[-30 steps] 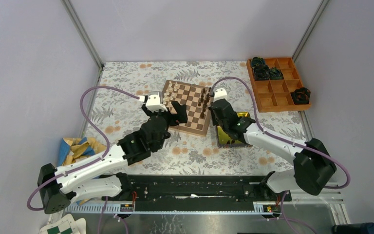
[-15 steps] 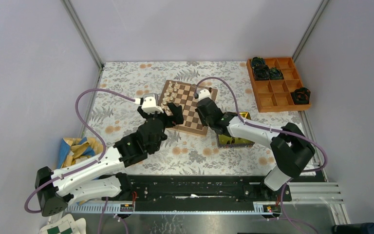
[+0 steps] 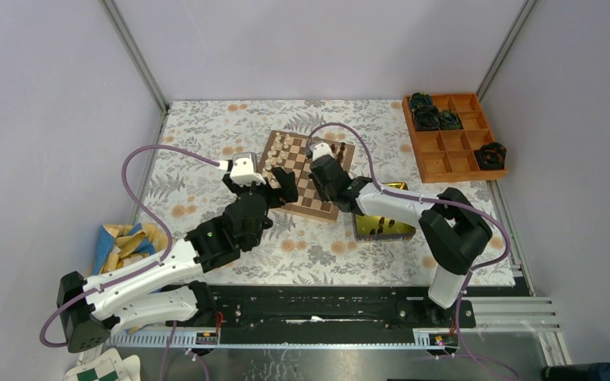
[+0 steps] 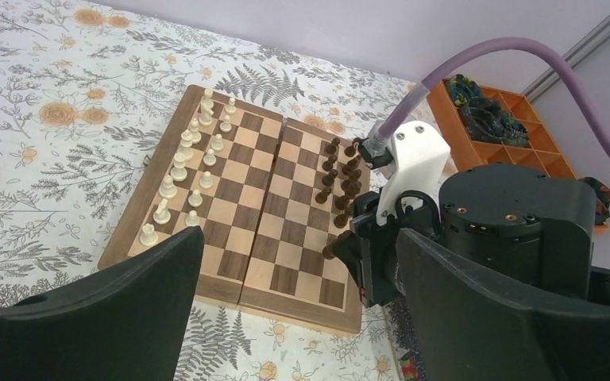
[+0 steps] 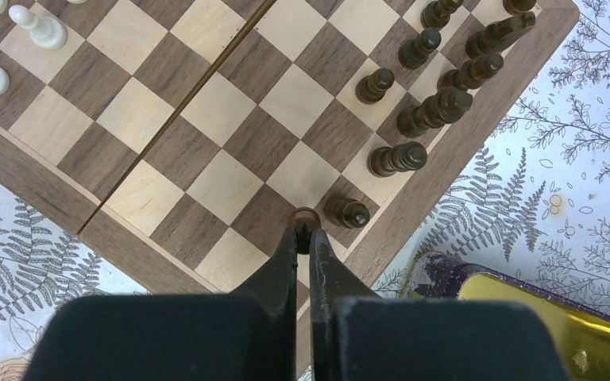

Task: Set up the chess pieces on the board
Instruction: Place the chess piece on the chessboard.

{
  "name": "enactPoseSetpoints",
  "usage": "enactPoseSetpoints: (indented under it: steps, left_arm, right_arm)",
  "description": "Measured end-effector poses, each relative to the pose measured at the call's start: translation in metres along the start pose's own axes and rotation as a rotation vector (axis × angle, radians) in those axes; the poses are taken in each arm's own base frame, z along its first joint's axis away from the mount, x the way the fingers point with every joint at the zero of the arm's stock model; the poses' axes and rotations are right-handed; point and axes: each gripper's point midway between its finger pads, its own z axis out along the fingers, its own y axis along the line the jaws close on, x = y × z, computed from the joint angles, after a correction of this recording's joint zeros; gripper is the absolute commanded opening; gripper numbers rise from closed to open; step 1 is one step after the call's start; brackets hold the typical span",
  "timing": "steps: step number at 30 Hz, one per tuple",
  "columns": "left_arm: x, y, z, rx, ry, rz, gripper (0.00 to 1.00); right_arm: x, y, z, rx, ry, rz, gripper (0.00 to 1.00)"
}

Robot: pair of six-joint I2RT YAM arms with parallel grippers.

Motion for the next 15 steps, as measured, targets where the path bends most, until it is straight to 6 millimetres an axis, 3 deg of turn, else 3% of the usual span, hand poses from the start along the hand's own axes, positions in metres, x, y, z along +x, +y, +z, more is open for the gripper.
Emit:
enactPoseSetpoints:
  steps: [15]
  left_arm:
    - [0.0042, 0.0032, 0.0000, -0.008, 0.007, 0.011, 0.99]
  right_arm:
    - [0.0080, 0.0019, 0.0014, -0.007, 0.046, -0.014, 0.00]
